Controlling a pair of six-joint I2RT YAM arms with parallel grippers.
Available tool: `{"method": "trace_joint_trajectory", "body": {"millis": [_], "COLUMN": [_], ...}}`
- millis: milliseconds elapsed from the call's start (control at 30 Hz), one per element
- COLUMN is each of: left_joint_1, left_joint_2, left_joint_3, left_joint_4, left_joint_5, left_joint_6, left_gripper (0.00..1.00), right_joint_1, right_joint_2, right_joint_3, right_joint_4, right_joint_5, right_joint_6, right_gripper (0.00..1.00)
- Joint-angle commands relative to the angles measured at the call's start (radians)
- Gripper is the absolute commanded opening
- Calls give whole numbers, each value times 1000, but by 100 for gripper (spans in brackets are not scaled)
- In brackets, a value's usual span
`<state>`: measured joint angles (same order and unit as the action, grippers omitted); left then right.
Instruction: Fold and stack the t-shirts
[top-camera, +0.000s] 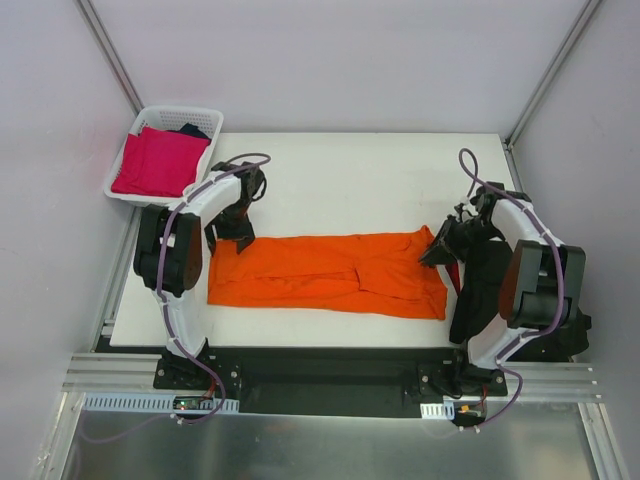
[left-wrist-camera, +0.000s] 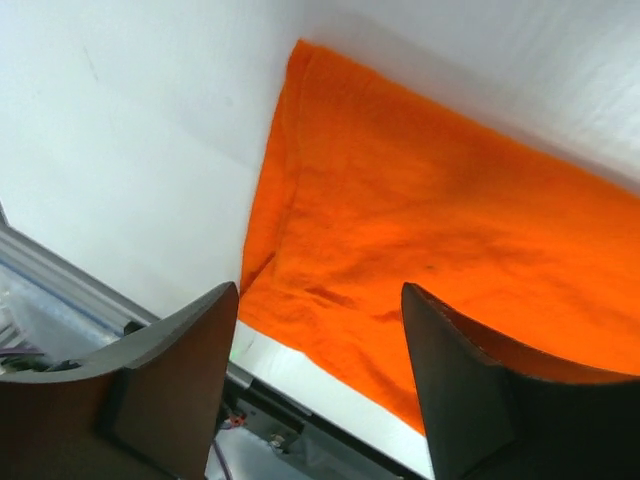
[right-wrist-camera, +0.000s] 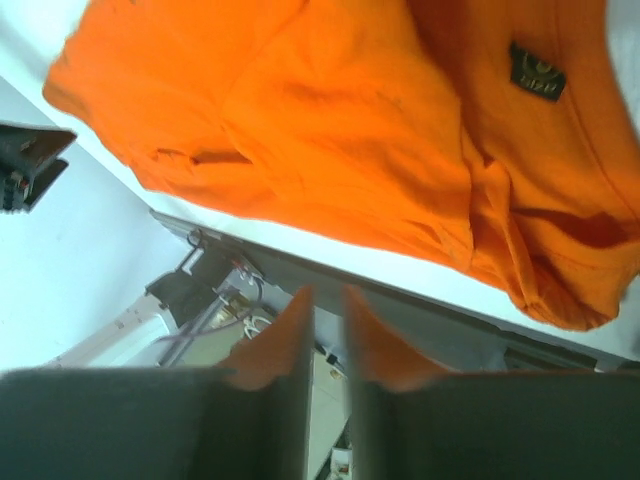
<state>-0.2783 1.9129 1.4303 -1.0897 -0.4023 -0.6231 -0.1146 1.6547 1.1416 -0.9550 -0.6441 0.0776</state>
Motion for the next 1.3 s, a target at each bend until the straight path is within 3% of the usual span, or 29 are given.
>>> {"method": "trace_joint_trajectory", "body": {"millis": [0, 33, 100, 133, 200, 367, 533, 667, 767, 900, 1000, 1067, 1267], "left_joint_1": [-35, -54, -82, -96, -145, -274, -354, -403, -414, -414, -414, -412, -412], "left_joint_2": [-17, -18, -6, -3, 11, 70, 120, 126, 127, 118, 97, 78, 37], "left_joint_3": [90, 100, 131, 139, 148, 162, 216, 249, 239, 213, 180, 156, 133], "left_joint_4": [-21, -18, -16, -16, -6, 62, 112, 129, 134, 131, 129, 128, 140], "left_joint_5": [34, 43, 68, 75, 106, 213, 339, 362, 375, 362, 320, 292, 117], "left_joint_6": [-17, -18, -21, -26, -32, 8, 60, 85, 82, 82, 71, 63, 2], "left_gripper": [54, 49, 35, 17, 1, 0, 0, 0, 0, 0, 0, 0, 0], "right_joint_1": [-8, -7, -5, -3, 10, 82, 249, 386, 444, 521, 552, 566, 579], "right_joint_2": [34, 40, 56, 56, 54, 77, 54, 4, -30, -33, -55, -88, -179], "right_joint_3": [44, 47, 52, 55, 60, 86, 145, 193, 202, 224, 195, 164, 24], "right_joint_4": [44, 45, 62, 64, 68, 41, 30, 91, 110, 35, 10, 54, 261], "right_joint_5": [-29, -28, -34, -38, -29, -8, 26, 32, 199, 760, 998, 1029, 799], "right_joint_6": [37, 37, 40, 42, 31, -21, -119, -141, -145, -130, -85, -81, -52], "right_gripper": [8, 1, 1, 1, 1, 1, 1, 1, 1, 1, 1, 1, 1]}}
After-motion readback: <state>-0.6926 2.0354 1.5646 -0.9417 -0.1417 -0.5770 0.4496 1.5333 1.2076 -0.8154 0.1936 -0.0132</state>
